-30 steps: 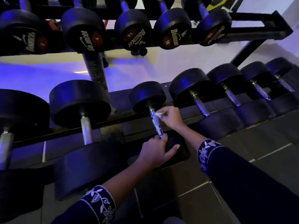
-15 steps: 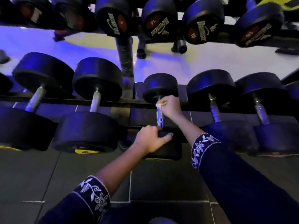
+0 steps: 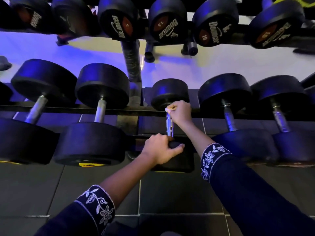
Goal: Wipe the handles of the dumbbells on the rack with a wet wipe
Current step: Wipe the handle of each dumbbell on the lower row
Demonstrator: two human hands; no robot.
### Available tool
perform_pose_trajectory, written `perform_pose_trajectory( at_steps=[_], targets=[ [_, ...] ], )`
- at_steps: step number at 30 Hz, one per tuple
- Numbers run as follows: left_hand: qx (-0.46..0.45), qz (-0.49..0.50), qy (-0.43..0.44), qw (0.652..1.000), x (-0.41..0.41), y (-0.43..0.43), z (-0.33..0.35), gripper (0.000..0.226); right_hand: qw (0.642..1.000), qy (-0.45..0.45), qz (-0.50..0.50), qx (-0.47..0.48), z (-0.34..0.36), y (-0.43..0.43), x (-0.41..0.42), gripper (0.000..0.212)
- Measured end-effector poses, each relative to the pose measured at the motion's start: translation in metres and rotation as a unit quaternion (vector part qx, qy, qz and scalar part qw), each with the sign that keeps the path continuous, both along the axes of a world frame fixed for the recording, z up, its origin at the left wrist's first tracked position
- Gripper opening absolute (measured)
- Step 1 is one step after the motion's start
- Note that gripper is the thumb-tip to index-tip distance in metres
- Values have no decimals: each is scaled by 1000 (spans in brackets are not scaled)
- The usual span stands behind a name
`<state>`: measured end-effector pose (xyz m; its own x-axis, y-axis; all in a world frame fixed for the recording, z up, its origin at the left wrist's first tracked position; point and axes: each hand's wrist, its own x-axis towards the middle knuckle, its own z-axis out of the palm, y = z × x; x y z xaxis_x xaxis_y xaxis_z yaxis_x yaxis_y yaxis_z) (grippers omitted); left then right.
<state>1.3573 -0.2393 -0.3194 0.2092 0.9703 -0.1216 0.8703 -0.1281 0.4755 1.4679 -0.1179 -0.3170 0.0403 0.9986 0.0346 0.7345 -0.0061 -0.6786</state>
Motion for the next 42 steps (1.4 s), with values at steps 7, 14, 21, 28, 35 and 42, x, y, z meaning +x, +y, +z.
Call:
perform_pose_trajectory(
  at_steps=[7, 14, 21, 28, 35, 42],
  targets=[
    [-19, -18, 49, 998, -2, 2, 6, 63, 1000, -3, -8, 15, -10, -32, 7, 13],
    [-13, -21, 38, 999, -2, 1, 3, 64, 998, 53, -27, -27, -4, -15, 12, 7],
    [-17, -21, 37, 999, -1, 3, 2, 68, 989, 104, -75, -72, -4, -4, 7, 13],
    [-14, -15, 39, 999, -1, 2, 3, 72, 991, 90, -59, -75, -11, -35, 7, 5],
    [-18, -19, 34, 999, -3, 2, 5, 65, 987, 80, -96, -105, 3, 4, -4, 3],
    [-32, -26, 27, 999, -4, 1, 10, 61, 988, 70, -95, -102, -3, -24, -3, 4]
  ],
)
